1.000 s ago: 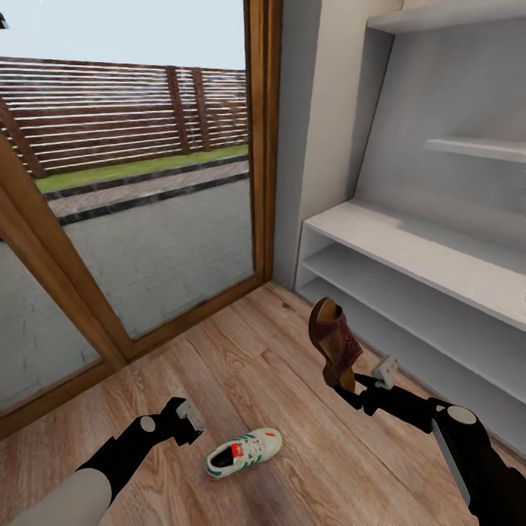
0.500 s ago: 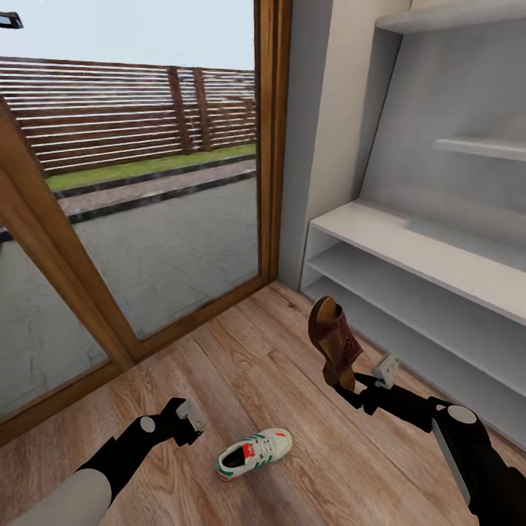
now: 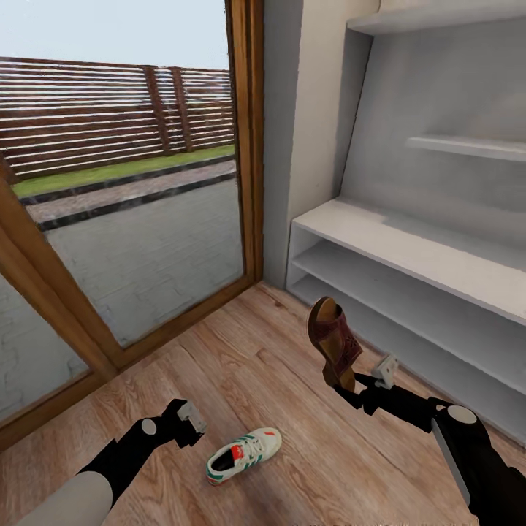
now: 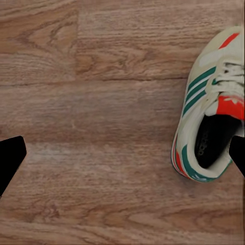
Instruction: Pick up the two gym shoes and the two sandals from the corridor floor and place them onto the hallstand (shoe rack) in the corridor, making sure they are on the rack and not on the floor. Arrange them so the two gym shoes are next to each other and the two sandals are next to each other.
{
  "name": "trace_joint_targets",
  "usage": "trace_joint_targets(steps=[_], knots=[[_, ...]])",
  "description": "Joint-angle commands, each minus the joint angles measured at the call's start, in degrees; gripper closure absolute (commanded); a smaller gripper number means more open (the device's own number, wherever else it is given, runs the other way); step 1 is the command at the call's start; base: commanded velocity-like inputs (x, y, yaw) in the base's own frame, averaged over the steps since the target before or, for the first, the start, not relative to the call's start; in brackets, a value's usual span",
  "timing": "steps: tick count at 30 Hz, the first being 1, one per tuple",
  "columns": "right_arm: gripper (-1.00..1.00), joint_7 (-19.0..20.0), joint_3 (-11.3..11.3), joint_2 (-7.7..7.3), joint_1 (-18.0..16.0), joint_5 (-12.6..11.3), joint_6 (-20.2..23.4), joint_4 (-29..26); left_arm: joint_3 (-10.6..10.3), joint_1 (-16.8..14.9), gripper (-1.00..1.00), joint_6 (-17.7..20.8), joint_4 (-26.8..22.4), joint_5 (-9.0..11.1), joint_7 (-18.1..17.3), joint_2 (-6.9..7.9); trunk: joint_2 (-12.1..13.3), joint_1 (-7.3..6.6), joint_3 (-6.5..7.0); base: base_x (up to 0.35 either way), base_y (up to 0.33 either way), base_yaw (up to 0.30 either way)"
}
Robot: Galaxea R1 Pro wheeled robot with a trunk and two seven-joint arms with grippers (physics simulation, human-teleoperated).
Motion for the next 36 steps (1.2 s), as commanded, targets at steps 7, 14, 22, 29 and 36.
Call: trace_joint_targets(steps=[7,14,22,29,36], knots=[[1.00,0.3,-0.1,0.03,-0.1,0.2,0.5,-0.1,-0.1,0.1,-1.00,-0.1,-0.1,-0.6,-0.1,-0.17,0.0,-0.01,-0.04,0.000,0.000,-0.296],[1.00,0.3,0.0,0.03,-0.1,0.2,0.5,0.0,-0.2,0.3,-1.00,-0.2,0.6,-0.6,-0.2,0.02,0.0,-0.01,-0.04,0.000,0.000,-0.246],[1.00,0.3,0.0,0.03,-0.1,0.2,0.5,-0.1,-0.4,1.1,-1.00,-0.6,0.8,-0.6,-0.2,-0.13,0.0,-0.01,-0.04,0.000,0.000,-0.046],[1.00,0.3,-0.1,0.03,-0.1,0.2,0.6,-0.1,-0.4,2.5,-1.00,-0.6,0.7,-0.6,-0.2,-0.17,-1.6,0.87,-0.90,0.000,0.000,-0.003],[1.00,0.3,-0.1,0.03,-0.1,0.2,0.7,0.0,-0.4,2.5,-1.00,-0.6,-0.1,-1.0,0.3,-0.28,-4.4,2.41,-2.77,0.000,0.000,0.000]])
